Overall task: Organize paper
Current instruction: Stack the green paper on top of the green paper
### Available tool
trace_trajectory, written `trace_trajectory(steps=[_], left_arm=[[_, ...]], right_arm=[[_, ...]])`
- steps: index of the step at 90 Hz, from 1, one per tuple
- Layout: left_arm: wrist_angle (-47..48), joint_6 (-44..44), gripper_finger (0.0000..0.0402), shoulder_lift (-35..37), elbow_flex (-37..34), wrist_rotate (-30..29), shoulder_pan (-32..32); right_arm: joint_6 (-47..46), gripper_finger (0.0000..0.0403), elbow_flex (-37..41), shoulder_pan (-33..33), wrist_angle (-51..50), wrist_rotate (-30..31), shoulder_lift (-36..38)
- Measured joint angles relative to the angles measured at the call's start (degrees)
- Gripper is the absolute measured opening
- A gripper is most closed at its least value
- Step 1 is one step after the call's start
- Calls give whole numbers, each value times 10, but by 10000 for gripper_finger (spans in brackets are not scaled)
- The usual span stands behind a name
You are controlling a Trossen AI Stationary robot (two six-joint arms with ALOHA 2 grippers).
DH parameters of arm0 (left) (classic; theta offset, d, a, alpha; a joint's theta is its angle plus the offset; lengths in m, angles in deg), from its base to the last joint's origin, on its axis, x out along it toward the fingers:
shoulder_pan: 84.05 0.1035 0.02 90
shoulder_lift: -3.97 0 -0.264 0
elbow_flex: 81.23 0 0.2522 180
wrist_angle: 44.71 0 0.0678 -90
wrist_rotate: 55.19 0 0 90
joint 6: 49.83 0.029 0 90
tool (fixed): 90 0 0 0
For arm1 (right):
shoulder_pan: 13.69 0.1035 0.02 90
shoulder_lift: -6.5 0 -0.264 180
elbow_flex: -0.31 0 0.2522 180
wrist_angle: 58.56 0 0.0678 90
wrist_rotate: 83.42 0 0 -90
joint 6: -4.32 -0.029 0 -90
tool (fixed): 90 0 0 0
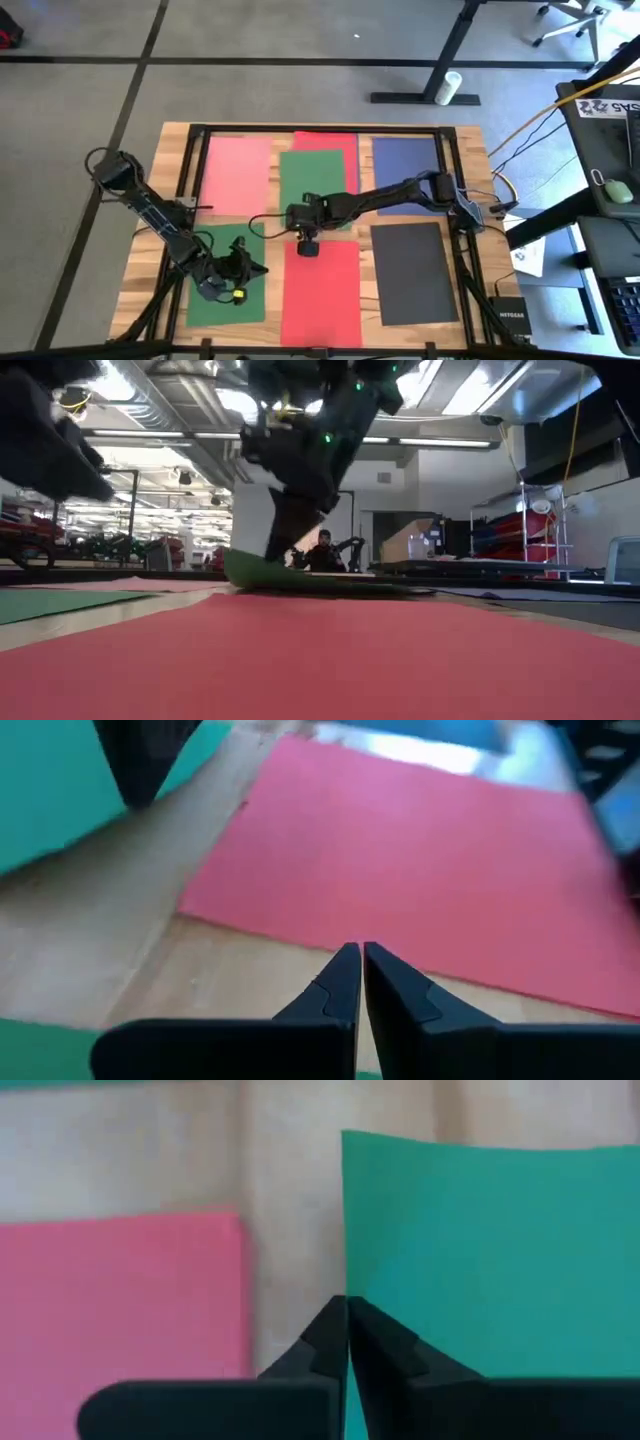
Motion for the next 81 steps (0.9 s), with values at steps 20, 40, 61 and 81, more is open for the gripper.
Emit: trace_trajectory(steps=[20,40,61,81], left_arm=[[-5,122,0,80,59,-69,-99],[-10,248,0,150,101,-226,-207],[-18,302,0,187,102,-330,-258],[-18,315,0,189,102,-339,-257]], right_arm=[[-23,0,-45,25,8,-42,0],[-51,0,-91,50,67,-91,0],[-97,0,-110,72,146,-116,1],[-143,0,-111,87,234,-144,-20]])
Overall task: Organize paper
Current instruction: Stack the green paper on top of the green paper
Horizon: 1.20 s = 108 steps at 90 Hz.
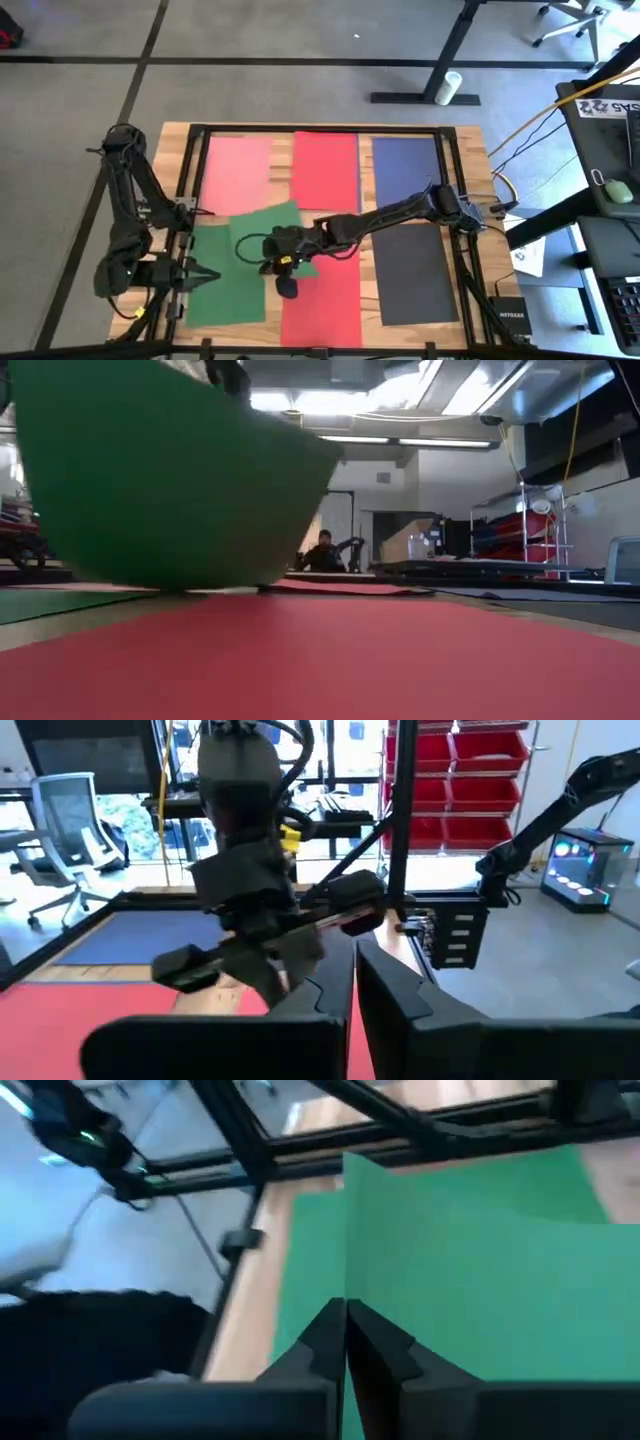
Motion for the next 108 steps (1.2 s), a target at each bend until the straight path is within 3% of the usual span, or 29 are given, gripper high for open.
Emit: trace_trajectory(steps=[23,53,69,108], left_arm=[[4,1,0,0,0,-23,0],[5,3,0,0,0,-25,0],[5,10,0,0,0,-25,0],[27,-7,0,0,0,-25,0]], right_arm=[[-36,0,-23,3,87,-21,-48],[-32,0,-203,1,85,-89,-173],[-35,0,-261,-3,83,-110,-231],[-35,1,-266,-17,97,-116,-251]])
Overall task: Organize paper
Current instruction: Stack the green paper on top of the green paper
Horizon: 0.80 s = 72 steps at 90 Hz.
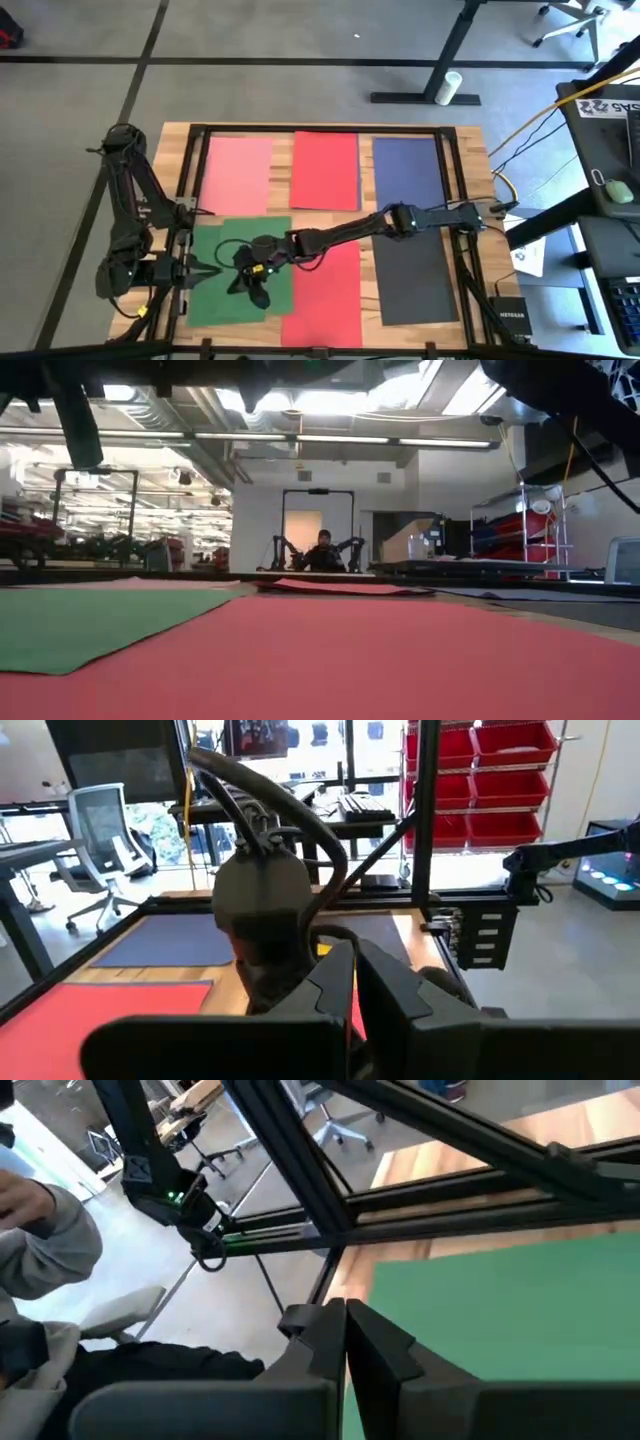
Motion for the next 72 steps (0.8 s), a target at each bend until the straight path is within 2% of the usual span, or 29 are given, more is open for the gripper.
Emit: trace_trajectory(steps=[9,20,28,38,47,59,66,72], left_arm=[[61,-66,0,0,0,2,0],[178,-202,0,0,0,43,0],[258,-312,0,0,0,69,0],[341,-421,0,0,0,81,0],[398,-490,0,-1,0,93,0],[430,-558,0,-2,-11,104,0],[430,-587,0,-5,-21,117,1],[431,-614,0,-12,-29,126,1]], right_arm=[[0,13,0,0,-7,-10,0],[1,45,-3,0,-42,-68,5],[8,62,-4,0,-113,-106,23],[82,55,-6,-2,-253,-103,62],[156,20,-6,-8,-392,-46,94],[213,7,-6,-25,-546,99,118],[220,2,-5,-44,-601,154,119],[228,1,5,-58,-605,187,116]])
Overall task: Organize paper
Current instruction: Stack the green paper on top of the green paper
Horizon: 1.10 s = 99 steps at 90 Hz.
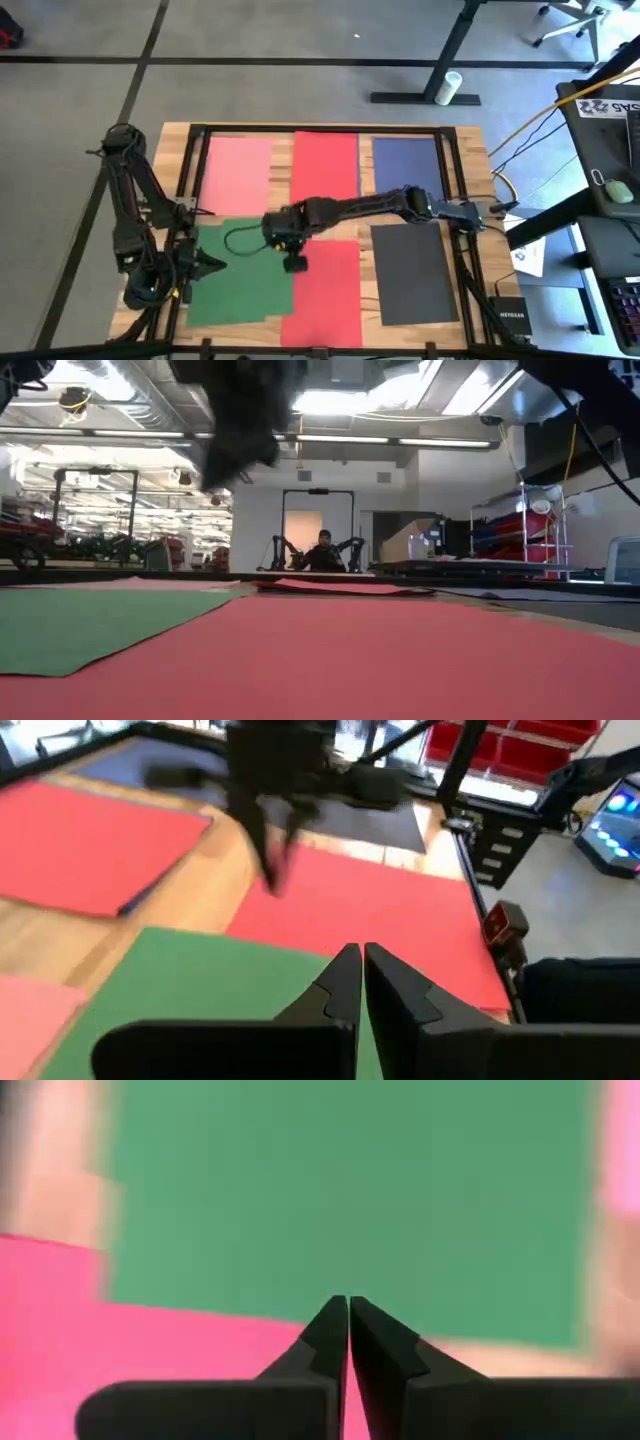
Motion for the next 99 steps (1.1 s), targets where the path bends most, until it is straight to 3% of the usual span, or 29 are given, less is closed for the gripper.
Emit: trace_trajectory(steps=[23,55,88,99], left_arm=[[1,-46,0,-29,-4,34,0],[3,-75,0,-55,-5,47,0],[6,-70,0,-55,-5,54,20],[5,-63,0,-55,-5,69,31]], right_arm=[[11,0,70,-44,32,19,-2],[14,0,167,-47,107,19,-2],[-19,0,183,-52,278,-32,-5],[-20,0,173,-52,267,-30,-4]])
